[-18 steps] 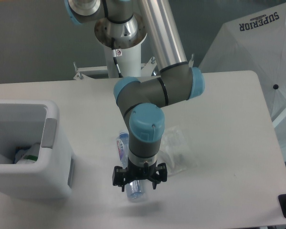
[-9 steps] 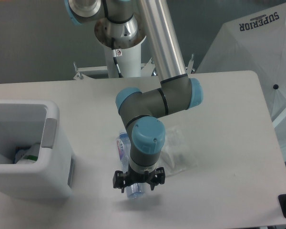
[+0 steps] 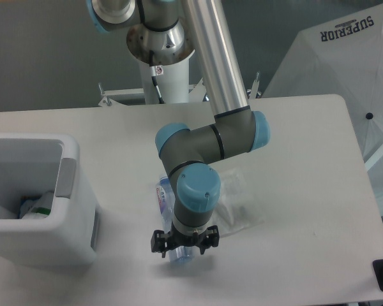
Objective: Place the trash in the trash can
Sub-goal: 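Close the gripper around the bottle's cap end, then lift the bottle and carry it toward the white trash bin, then lower the bottle into the bin and open the gripper, then move the open gripper over the clear plastic bag, then lower the gripper onto the bag's edge and pinch it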
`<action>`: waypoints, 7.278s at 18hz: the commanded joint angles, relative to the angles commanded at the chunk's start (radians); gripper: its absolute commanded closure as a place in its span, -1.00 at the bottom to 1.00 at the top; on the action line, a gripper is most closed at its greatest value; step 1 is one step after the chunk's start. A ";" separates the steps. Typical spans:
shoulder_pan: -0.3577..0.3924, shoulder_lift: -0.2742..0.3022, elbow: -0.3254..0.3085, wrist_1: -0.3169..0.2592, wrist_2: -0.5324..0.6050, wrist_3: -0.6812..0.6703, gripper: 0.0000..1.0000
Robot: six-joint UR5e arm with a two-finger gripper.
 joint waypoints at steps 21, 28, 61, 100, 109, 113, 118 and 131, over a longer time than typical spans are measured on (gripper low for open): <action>-0.003 -0.008 -0.023 0.032 0.021 0.002 -0.54; -0.008 -0.003 -0.025 0.031 0.021 0.002 -0.26; -0.028 0.382 0.222 0.225 0.012 -0.123 -0.29; -0.220 0.448 0.043 0.225 0.017 -0.216 -1.00; 0.043 0.482 -0.241 0.216 0.023 -0.131 -1.00; 0.089 0.407 -0.273 0.213 0.086 -0.086 -1.00; 0.086 0.308 -0.270 0.213 0.195 -0.086 -1.00; 0.044 0.164 -0.265 0.215 0.238 -0.087 -1.00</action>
